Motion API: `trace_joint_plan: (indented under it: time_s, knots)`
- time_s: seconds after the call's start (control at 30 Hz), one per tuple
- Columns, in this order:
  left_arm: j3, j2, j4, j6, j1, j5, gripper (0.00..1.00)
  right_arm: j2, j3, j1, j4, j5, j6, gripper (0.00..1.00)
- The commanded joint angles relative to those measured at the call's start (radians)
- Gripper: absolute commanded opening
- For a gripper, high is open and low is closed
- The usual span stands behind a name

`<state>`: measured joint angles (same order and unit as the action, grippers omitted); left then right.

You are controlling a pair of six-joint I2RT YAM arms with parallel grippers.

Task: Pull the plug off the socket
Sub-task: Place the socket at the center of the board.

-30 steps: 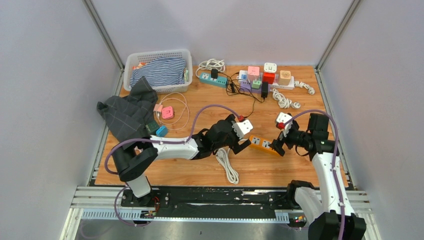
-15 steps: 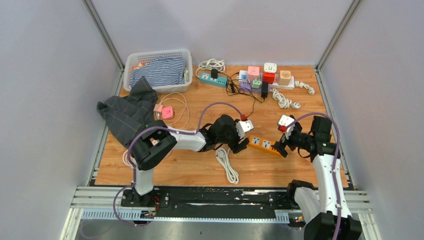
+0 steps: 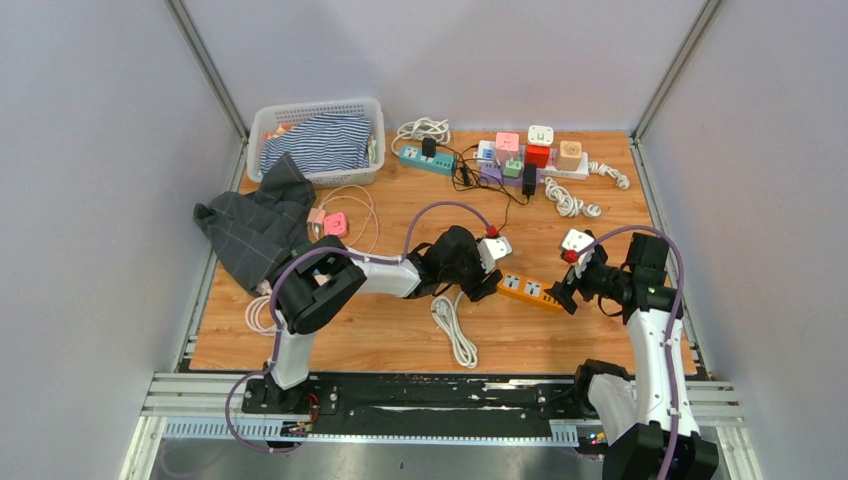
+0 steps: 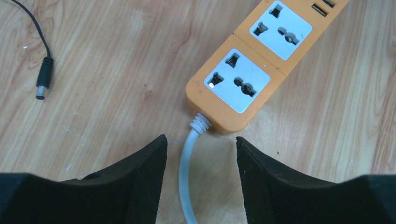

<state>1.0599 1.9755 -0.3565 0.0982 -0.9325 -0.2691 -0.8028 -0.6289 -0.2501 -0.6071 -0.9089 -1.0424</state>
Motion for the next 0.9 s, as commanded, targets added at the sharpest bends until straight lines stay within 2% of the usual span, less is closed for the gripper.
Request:
trace_joint_plan:
  time_s: [0.0,0.43,0.63,0.87]
  knots:
    - [0.024,0.036,0.016,0.004,0.005,-0.031,0.57,0.009,0.016,-0.024,-0.034,-0.050,-0.013,0.97]
    - [0.039,0.064,0.036,0.012,-0.006,-0.052,0.36,0.020,0.013,-0.034,-0.039,-0.075,-0.014,0.97]
    - [0.031,0.058,0.042,0.036,-0.022,-0.045,0.19,0.023,0.017,-0.038,-0.041,-0.083,-0.020,0.97]
    - [0.014,0.036,0.040,0.053,-0.035,-0.035,0.07,0.028,0.017,-0.038,-0.046,-0.092,-0.023,0.97]
